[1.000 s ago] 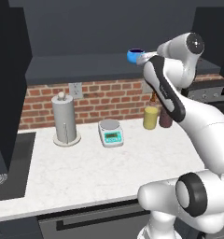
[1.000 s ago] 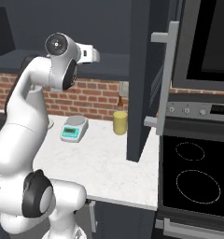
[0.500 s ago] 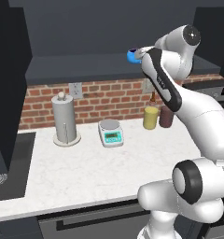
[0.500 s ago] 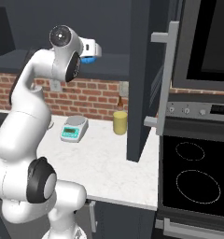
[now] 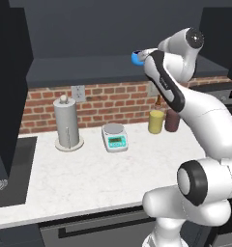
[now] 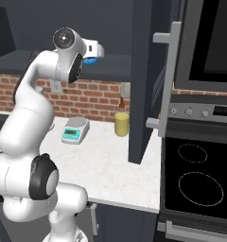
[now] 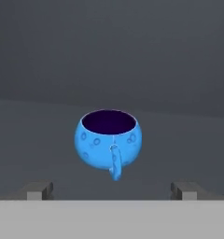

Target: Gather all objects into one cabinet and sort the glasses and bowls to opposite sides.

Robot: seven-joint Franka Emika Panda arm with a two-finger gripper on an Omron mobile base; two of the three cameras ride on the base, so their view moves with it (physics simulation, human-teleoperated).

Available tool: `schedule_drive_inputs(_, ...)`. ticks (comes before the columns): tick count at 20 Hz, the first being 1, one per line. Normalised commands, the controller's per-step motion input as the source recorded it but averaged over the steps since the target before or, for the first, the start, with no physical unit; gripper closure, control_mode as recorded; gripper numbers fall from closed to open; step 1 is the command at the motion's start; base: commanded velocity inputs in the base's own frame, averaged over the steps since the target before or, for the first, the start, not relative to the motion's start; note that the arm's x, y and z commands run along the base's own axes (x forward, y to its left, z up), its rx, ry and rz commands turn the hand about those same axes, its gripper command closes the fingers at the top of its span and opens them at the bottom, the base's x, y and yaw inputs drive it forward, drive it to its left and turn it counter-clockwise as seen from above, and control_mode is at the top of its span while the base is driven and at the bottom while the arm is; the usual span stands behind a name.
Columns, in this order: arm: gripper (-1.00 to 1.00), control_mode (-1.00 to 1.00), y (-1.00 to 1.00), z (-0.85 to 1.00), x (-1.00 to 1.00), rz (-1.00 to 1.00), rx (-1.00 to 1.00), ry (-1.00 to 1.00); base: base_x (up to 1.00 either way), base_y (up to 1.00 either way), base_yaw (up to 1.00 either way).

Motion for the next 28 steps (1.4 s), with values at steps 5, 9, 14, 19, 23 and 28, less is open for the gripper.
schedule_drive_inputs(5,-1.0,-1.0,0.0,0.0,0.22,0.0,0.0,0.0,0.0,0.0,0.0)
schedule_drive_inputs(9,-1.0,-1.0,0.0,0.0,0.24,0.0,0.0,0.0,0.0,0.0,0.0)
schedule_drive_inputs(14,-1.0,-1.0,0.0,0.0,0.17,0.0,0.0,0.0,0.0,0.0,0.0)
schedule_drive_inputs(19,-1.0,-1.0,0.0,-0.06,0.03,0.0,0.0,0.0,0.0,0.0,0.0)
schedule_drive_inputs(23,-1.0,-1.0,0.0,-0.07,0.0,0.0,0.0,0.0,0.0,0.0,0.0)
schedule_drive_inputs(28,-1.0,-1.0,0.0,-0.09,0.0,0.0,0.0,0.01,0.0,0.0,0.0)
